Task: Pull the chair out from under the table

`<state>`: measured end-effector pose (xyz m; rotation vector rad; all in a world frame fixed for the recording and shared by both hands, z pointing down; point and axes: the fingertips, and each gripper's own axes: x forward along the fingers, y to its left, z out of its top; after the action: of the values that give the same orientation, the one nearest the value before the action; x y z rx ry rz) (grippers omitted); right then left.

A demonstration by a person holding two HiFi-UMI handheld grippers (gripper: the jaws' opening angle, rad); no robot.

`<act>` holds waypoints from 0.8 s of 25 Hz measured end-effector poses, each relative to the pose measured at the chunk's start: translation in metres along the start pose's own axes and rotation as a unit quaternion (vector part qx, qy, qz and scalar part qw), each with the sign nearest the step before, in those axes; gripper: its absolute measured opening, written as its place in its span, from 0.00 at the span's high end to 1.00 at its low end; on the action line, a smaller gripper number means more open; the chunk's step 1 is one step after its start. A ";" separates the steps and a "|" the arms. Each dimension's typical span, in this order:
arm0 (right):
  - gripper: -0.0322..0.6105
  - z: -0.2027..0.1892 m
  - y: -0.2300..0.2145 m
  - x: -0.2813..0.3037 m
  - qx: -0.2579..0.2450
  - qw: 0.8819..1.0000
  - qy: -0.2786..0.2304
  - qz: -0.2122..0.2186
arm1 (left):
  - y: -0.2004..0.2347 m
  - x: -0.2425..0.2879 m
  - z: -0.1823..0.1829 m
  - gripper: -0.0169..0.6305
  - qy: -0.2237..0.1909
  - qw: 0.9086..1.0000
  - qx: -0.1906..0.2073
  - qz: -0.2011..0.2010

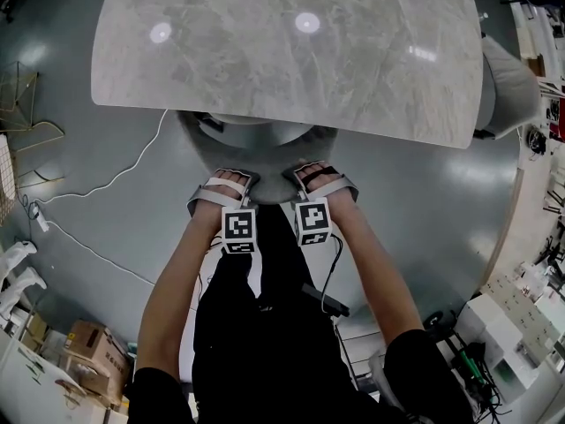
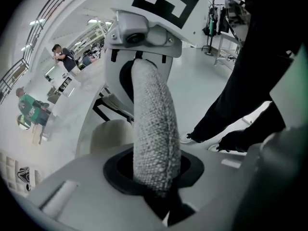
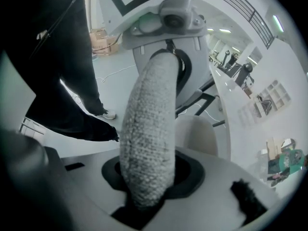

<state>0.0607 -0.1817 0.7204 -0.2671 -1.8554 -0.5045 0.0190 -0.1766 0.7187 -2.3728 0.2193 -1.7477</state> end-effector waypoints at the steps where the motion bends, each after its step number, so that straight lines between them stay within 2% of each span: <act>1: 0.76 -0.001 0.000 0.000 0.000 1.000 0.000 0.000 | 0.000 0.001 0.000 0.82 -0.001 1.000 0.001 0.000; 11: 0.78 -0.001 0.000 0.001 0.003 1.000 0.004 0.005 | 0.000 0.000 0.000 0.84 -0.005 1.000 -0.014 -0.015; 20: 0.79 0.002 0.005 -0.001 0.014 1.000 0.008 0.004 | -0.005 -0.002 0.001 0.85 -0.005 1.000 -0.006 -0.026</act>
<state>0.0611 -0.1762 0.7195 -0.2512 -1.8434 -0.4722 0.0195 -0.1707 0.7173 -2.4154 0.1688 -1.7628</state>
